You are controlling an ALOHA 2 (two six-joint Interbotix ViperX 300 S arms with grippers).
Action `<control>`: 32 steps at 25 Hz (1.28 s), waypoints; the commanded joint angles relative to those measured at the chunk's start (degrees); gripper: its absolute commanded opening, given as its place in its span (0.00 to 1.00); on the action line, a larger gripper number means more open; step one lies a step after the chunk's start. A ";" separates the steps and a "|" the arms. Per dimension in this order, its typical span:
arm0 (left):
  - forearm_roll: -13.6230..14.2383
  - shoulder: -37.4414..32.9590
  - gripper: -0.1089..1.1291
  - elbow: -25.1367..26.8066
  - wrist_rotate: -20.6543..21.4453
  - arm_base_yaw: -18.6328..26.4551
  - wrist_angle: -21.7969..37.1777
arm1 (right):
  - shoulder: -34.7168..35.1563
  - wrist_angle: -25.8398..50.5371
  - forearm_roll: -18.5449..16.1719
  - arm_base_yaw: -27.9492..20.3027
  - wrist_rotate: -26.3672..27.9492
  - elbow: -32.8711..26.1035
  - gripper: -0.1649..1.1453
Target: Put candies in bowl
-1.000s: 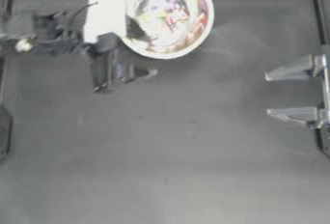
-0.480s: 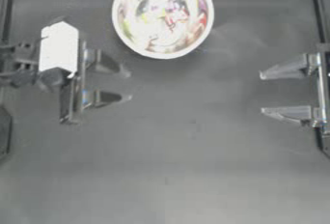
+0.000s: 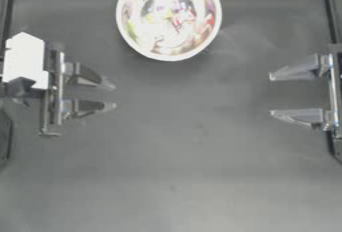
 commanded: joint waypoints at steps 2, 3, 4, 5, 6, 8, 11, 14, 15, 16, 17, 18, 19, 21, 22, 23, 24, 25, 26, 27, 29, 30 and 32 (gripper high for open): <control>-0.09 -3.52 0.71 2.20 0.18 -0.53 -4.04 | 0.35 -1.23 -0.18 -0.09 -0.09 -1.49 0.85; -0.18 -4.31 0.71 3.16 0.18 -0.88 -4.83 | 0.35 -1.41 -0.18 -0.09 -0.09 -1.49 0.85; -0.09 -4.92 0.71 3.96 0.09 -1.41 -5.45 | 0.44 -1.58 -0.18 -0.09 -0.09 -1.58 0.85; -0.09 -5.54 0.70 4.48 0.09 -1.76 -5.98 | 0.44 -1.58 -0.18 0.00 -0.09 -1.58 0.85; -0.18 -6.15 0.69 5.01 0.00 -2.11 -6.50 | 0.44 -1.58 -0.18 0.00 -0.09 -1.58 0.85; -0.18 -7.12 0.65 5.98 0.00 -2.20 -7.38 | 0.44 -2.02 -0.18 0.00 -0.18 -1.49 0.85; -0.18 -8.26 0.58 7.21 0.09 -2.20 -8.96 | 0.44 -4.22 -0.44 0.53 -0.35 -1.05 0.85; -0.18 -9.58 0.56 8.61 0.00 -2.37 -9.40 | 0.44 -6.06 -1.32 1.41 -0.35 -0.79 0.85; -0.18 -10.02 0.55 8.96 0.00 -2.55 -9.40 | 0.53 -6.24 -1.41 1.49 -0.35 -0.79 0.85; -0.18 -10.46 0.55 9.23 0.00 -2.72 -9.40 | 0.62 -6.42 -1.41 1.58 -0.35 -0.79 0.85; -0.18 -10.99 0.55 9.67 0.00 -2.81 -9.40 | 0.79 -6.42 -1.41 1.58 -0.35 -0.79 0.85; -0.18 -11.51 0.55 9.93 0.09 -2.90 -9.40 | 0.97 -6.42 -1.41 1.67 -0.35 -0.79 0.85; -0.18 -12.13 0.55 10.28 0.09 -2.99 -9.40 | 1.14 -6.50 -1.58 1.85 -0.35 -0.79 0.85; -0.09 -13.36 0.55 11.16 0.26 -3.16 -9.40 | 1.58 -7.38 -1.93 2.37 -0.35 -0.62 0.85; 0.00 -14.06 0.55 11.60 0.35 -3.16 -9.40 | 1.76 -7.91 -2.11 2.64 -0.35 -0.53 0.85; 0.09 -14.77 0.55 12.22 0.44 -3.16 -9.58 | 1.85 -8.35 -2.20 2.81 -0.35 -0.35 0.85; 0.09 -15.73 0.55 13.01 0.44 -3.16 -10.02 | 1.85 -8.70 -2.20 2.90 -0.35 -0.26 0.85; 0.09 -16.35 0.55 13.54 0.44 -3.16 -10.55 | 1.93 -8.79 -2.20 2.90 -0.35 -0.18 0.85; 0.09 -16.87 0.55 14.06 0.44 -3.25 -10.99 | 1.85 -8.79 -2.20 2.90 -0.35 -0.09 0.85; 0.09 -17.40 0.55 14.33 0.44 -3.34 -11.16 | 1.93 -8.79 -2.29 2.90 -0.35 0.00 0.85; 0.18 -18.11 0.55 14.59 0.62 -3.78 -11.25 | 1.85 -8.79 -2.37 2.90 -0.35 0.09 0.85; 0.35 -18.37 0.55 14.68 0.70 -3.96 -11.25 | 1.85 -8.79 -2.55 2.90 -0.35 0.09 0.85; 0.79 -18.98 0.55 14.85 0.70 -4.04 -11.25 | 1.93 -8.79 -2.81 2.90 -0.35 0.18 0.85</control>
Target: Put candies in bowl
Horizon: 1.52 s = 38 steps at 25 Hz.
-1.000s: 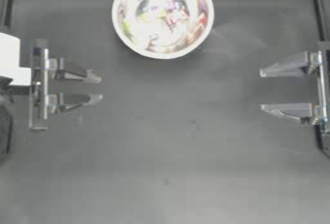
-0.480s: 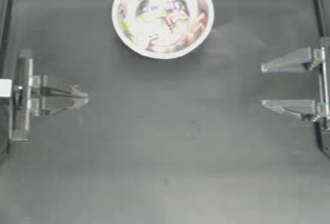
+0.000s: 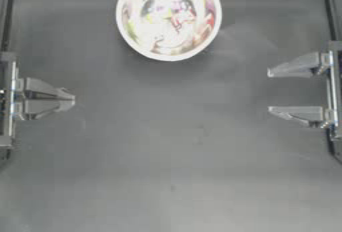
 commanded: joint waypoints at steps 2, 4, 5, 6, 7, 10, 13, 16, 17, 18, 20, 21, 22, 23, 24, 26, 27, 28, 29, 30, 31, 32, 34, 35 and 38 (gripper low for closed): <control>0.97 -1.41 0.55 0.26 0.09 -0.26 -0.44 | 0.35 -0.53 -0.97 0.09 -0.09 -0.35 0.85; 0.97 -2.46 0.55 0.88 0.00 -0.26 -0.44 | 0.44 -0.88 -1.23 0.09 -0.09 -0.18 0.85; 0.97 -2.99 0.55 1.14 0.00 -0.26 -0.53 | 0.35 -1.05 -1.23 0.09 -0.09 -0.09 0.85; 0.88 -3.52 0.55 1.32 0.00 -0.35 -0.44 | 0.35 -1.23 -1.32 0.09 -0.09 0.00 0.85; 0.97 -3.87 0.55 1.49 0.00 -0.35 -0.44 | 0.26 -1.14 -1.67 0.09 -0.09 0.18 0.85; 0.88 -4.31 0.55 1.85 0.00 -0.35 -0.44 | -0.53 -1.14 -2.29 0.09 -0.09 0.79 0.85; 0.97 -4.31 0.55 1.93 0.00 -0.35 -0.09 | -1.14 -1.23 -2.29 0.09 -0.09 1.05 0.85; 0.97 -4.66 0.55 2.29 0.09 -0.35 0.00 | -1.23 -1.23 -2.37 0.09 -0.09 1.14 0.85; 0.97 -5.10 0.55 2.64 0.09 -0.35 0.00 | -1.23 -1.23 -2.46 0.09 -0.09 1.14 0.85; 0.97 -5.54 0.55 2.90 0.09 -0.35 0.00 | -1.23 -1.23 -2.55 0.09 -0.09 1.14 0.85; 1.05 -6.59 0.55 3.34 0.09 -0.35 0.00 | -1.23 -1.23 -2.81 0.09 -0.09 1.23 0.85; 0.97 -7.21 0.55 3.60 0.09 -0.35 0.00 | -1.23 -1.23 -2.90 0.09 -0.09 1.23 0.85; 0.97 -7.82 0.55 3.87 0.00 -0.35 0.00 | -1.23 -1.23 -2.81 0.09 -0.09 1.32 0.85; 0.97 -8.44 0.55 4.04 0.00 -0.35 0.00 | -1.23 -1.23 -2.81 0.18 -0.09 1.32 0.85; 0.97 -8.96 0.55 4.31 0.09 -0.35 0.00 | -1.23 -1.23 -2.81 0.18 -0.09 1.32 0.85; 0.97 -9.84 0.55 4.75 0.00 -0.35 0.00 | -1.23 -1.23 -2.81 0.09 -0.09 1.49 0.85; 0.97 -9.93 0.55 5.01 0.00 -0.35 0.00 | -1.32 -1.23 -2.81 0.09 -0.09 1.58 0.85; 0.97 -10.11 0.55 5.10 0.00 -0.26 0.00 | -1.32 -1.32 -2.64 0.09 -0.09 1.76 0.85; 0.97 -10.20 0.55 5.27 0.00 -0.35 0.09 | -1.32 -1.49 -2.46 0.09 -0.09 1.85 0.85; 0.97 -10.28 0.55 5.36 0.00 -0.35 0.00 | -1.32 -1.58 -2.46 0.09 -0.09 2.11 0.85; 0.97 -10.46 0.55 5.45 0.00 -0.35 0.09 | -1.41 -1.76 -2.46 0.09 -0.09 2.20 0.85; 0.97 -10.55 0.55 5.45 0.00 -0.26 0.18 | -1.49 -1.85 -2.46 0.00 -0.09 2.37 0.85; 0.97 -11.07 0.55 5.45 0.00 -0.35 0.44 | -1.85 -1.85 -2.46 -0.18 -0.09 2.55 0.85; 0.97 -11.34 0.55 5.45 0.00 -0.35 0.62 | -2.02 -1.85 -2.46 -0.26 -0.09 2.64 0.85; 0.97 -12.30 0.55 5.80 0.00 -0.35 1.14 | -3.08 -1.85 -2.46 -0.53 -0.09 3.08 0.85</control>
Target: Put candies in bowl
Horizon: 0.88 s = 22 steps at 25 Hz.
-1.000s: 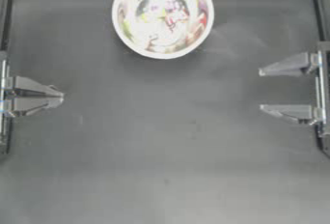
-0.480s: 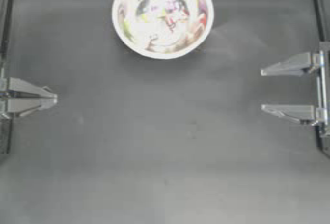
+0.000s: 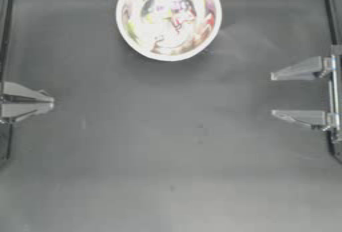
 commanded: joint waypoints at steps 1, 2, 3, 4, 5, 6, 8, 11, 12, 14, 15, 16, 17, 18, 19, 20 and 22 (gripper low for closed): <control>0.09 -0.62 0.55 -0.18 0.00 0.00 0.35 | -0.88 -0.44 0.09 -0.18 -0.09 -0.18 0.85; 0.09 -0.97 0.55 0.00 0.00 0.00 0.35 | -1.23 -0.44 0.18 -0.18 -0.09 0.00 0.85; 0.00 -1.32 0.55 0.18 0.00 0.00 0.35 | -1.49 -0.44 0.18 -0.18 -0.09 0.18 0.85; 0.00 -1.58 0.55 0.35 0.00 0.00 0.35 | -1.76 -0.44 0.26 -0.18 -0.09 0.35 0.85; 0.00 -1.93 0.55 0.44 -0.09 0.00 0.26 | -2.02 -0.44 0.26 -0.18 -0.09 0.53 0.85; -0.09 -2.20 0.55 0.53 -0.09 0.00 0.35 | -2.20 -0.44 0.26 -0.18 -0.09 0.53 0.85; -0.18 -2.72 0.55 0.62 -0.18 0.00 0.35 | -2.46 -0.44 0.26 -0.35 -0.09 0.70 0.85; -0.26 -3.43 0.55 1.05 -0.18 0.09 0.35 | -2.81 -0.44 0.26 -0.70 -0.09 1.05 0.85; -0.26 -3.87 0.55 1.41 -0.18 0.00 0.35 | -3.08 -0.53 0.44 -0.70 -0.09 1.14 0.85; -0.44 -5.01 0.55 2.11 -0.44 0.00 0.35 | -3.60 -0.44 0.70 -0.79 -0.09 1.58 0.85; -0.70 -5.54 0.55 2.37 -0.44 0.00 0.35 | -3.96 -0.53 0.79 -0.70 -0.09 1.67 0.85; -0.88 -6.15 0.55 2.64 -0.44 0.00 0.44 | -4.31 -0.44 0.88 -0.79 -0.09 1.85 0.85; -1.05 -6.68 0.55 2.81 -0.44 0.00 0.62 | -4.66 -0.53 0.97 -0.79 -0.09 1.93 0.85; -1.23 -7.38 0.55 2.90 -0.44 0.00 0.79 | -5.01 -0.44 0.97 -0.79 -0.09 2.11 0.85; -1.23 -8.00 0.55 3.08 -0.44 0.09 1.05 | -5.27 -0.44 0.97 -0.79 -0.09 2.20 0.85; -1.23 -8.53 0.55 3.25 -0.44 0.09 1.32 | -5.36 -0.53 0.97 -0.79 0.00 2.37 0.85; -1.23 -9.49 0.55 3.78 -0.53 0.09 1.85 | -5.54 -0.53 1.14 -0.79 0.00 2.46 0.85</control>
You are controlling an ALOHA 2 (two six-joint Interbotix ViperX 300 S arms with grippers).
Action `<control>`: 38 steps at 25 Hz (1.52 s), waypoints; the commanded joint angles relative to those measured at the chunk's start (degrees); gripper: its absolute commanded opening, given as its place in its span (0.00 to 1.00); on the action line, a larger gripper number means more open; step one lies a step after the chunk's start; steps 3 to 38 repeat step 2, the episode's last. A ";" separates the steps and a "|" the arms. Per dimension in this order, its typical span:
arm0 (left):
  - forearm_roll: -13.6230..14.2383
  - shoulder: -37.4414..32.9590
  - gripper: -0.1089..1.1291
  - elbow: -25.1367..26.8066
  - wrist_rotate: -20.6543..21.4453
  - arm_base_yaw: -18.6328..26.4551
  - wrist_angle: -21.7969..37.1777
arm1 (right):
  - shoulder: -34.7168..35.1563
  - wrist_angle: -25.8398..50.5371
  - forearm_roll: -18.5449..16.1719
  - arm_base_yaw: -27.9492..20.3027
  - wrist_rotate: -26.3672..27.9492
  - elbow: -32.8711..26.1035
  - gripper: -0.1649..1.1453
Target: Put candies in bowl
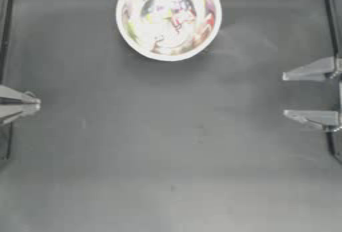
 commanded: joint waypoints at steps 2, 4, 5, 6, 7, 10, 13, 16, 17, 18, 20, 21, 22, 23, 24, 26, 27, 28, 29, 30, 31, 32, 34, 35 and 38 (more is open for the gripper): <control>-0.09 -1.67 0.55 0.44 -0.26 0.00 0.26 | 0.00 -0.44 0.62 -0.09 0.00 -0.53 0.85; -0.09 -1.67 0.55 0.44 -0.26 0.00 0.26 | 0.00 -0.44 0.62 -0.09 0.00 -0.53 0.85; -0.09 -1.67 0.55 0.44 -0.26 0.00 0.26 | 0.00 -0.44 0.62 -0.09 0.00 -0.53 0.85; -0.09 -1.67 0.55 0.44 -0.26 0.00 0.26 | 0.00 -0.44 0.62 -0.09 0.00 -0.53 0.85; -0.09 -1.67 0.55 0.44 -0.26 0.00 0.26 | 0.00 -0.44 0.62 -0.09 0.00 -0.53 0.85; -0.09 -1.67 0.55 0.44 -0.26 0.00 0.26 | 0.00 -0.44 0.62 -0.09 0.00 -0.53 0.85; -0.09 -1.67 0.55 0.44 -0.26 0.00 0.26 | 0.00 -0.44 0.62 -0.09 0.00 -0.53 0.85; -0.09 -1.67 0.55 0.44 -0.26 0.00 0.26 | 0.00 -0.44 0.62 -0.09 0.00 -0.53 0.85; -0.09 -1.67 0.55 0.44 -0.26 0.00 0.26 | 0.00 -0.44 0.62 -0.09 0.00 -0.53 0.85; -0.09 -1.67 0.55 0.44 -0.26 0.00 0.26 | 0.00 -0.44 0.62 -0.09 0.00 -0.53 0.85; -0.09 -1.67 0.55 0.44 -0.26 0.00 0.26 | 0.00 -0.44 0.62 -0.09 0.00 -0.53 0.85; -0.09 -1.67 0.55 0.44 -0.26 0.00 0.26 | 0.00 -0.44 0.62 -0.09 0.00 -0.53 0.85; -0.09 -1.67 0.55 0.44 -0.26 0.00 0.26 | 0.00 -0.44 0.62 -0.09 0.00 -0.53 0.85; -0.09 -1.67 0.55 0.44 -0.26 0.00 0.26 | 0.00 -0.44 0.62 -0.09 0.00 -0.53 0.85; -0.09 -1.67 0.55 0.44 -0.26 0.00 0.26 | 0.00 -0.44 0.62 -0.09 0.00 -0.53 0.85; -0.09 -1.67 0.55 0.44 -0.26 0.00 0.26 | 0.00 -0.44 0.62 -0.09 0.00 -0.53 0.85; -0.09 -1.67 0.55 0.44 -0.26 0.00 0.26 | 0.00 -0.44 0.62 -0.09 0.00 -0.53 0.85; -0.09 -1.67 0.55 0.44 -0.26 0.00 0.26 | 0.00 -0.44 0.62 -0.09 0.00 -0.53 0.85; -0.09 -1.67 0.55 0.44 -0.26 0.00 0.26 | 0.00 -0.44 0.62 -0.09 0.00 -0.53 0.85; -0.09 -1.67 0.55 0.44 -0.26 0.00 0.26 | 0.00 -0.44 0.62 -0.09 0.00 -0.53 0.85; -0.09 -1.67 0.55 0.44 -0.26 0.00 0.26 | 0.00 -0.44 0.62 -0.09 0.00 -0.53 0.85; -0.09 -1.67 0.55 0.44 -0.26 0.00 0.26 | 0.00 -0.44 0.62 -0.09 0.00 -0.53 0.85; -0.09 -1.67 0.55 0.44 -0.26 0.00 0.26 | 0.00 -0.44 0.62 -0.09 0.00 -0.53 0.85; -0.09 -1.67 0.55 0.44 -0.26 0.00 0.26 | 0.00 -0.44 0.62 -0.09 0.00 -0.53 0.85; -0.09 -1.67 0.55 0.44 -0.26 0.00 0.26 | 0.00 -0.44 0.62 -0.09 0.00 -0.53 0.85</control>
